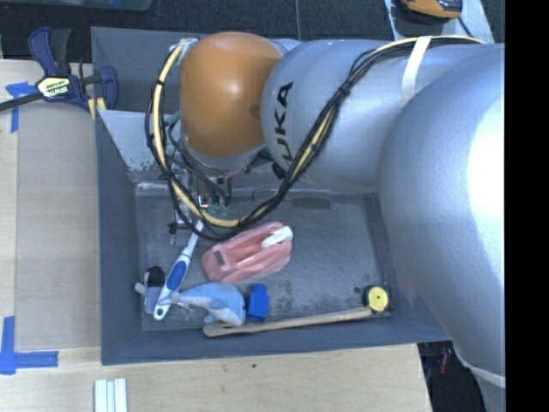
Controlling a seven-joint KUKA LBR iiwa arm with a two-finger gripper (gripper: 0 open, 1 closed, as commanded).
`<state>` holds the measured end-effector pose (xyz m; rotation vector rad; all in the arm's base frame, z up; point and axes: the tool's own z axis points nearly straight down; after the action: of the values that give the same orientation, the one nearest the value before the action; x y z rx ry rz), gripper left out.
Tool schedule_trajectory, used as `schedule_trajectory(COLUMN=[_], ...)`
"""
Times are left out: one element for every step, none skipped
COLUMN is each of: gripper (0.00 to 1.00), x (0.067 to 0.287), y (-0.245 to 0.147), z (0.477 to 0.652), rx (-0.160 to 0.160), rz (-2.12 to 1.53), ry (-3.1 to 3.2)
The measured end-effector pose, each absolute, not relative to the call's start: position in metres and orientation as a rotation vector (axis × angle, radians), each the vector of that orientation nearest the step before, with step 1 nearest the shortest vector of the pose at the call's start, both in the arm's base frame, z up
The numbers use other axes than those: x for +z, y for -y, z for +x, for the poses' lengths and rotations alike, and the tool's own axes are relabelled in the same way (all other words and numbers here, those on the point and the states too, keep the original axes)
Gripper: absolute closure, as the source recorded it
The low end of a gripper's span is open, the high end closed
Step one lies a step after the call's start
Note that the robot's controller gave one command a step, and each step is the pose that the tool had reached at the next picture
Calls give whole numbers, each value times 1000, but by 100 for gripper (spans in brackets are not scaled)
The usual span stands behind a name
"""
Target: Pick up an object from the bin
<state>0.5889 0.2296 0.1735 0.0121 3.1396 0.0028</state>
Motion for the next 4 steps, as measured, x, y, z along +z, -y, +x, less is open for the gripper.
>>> schedule_trajectory(gripper=[0,0,0,0], x=[163,190,174,244], y=[-222,-227,-209,-172], z=[592,549,569,585], rx=[0,6,0,7], rz=[-16,-23,-59,-180], ry=[-3141,-3137,-3135,-3120])
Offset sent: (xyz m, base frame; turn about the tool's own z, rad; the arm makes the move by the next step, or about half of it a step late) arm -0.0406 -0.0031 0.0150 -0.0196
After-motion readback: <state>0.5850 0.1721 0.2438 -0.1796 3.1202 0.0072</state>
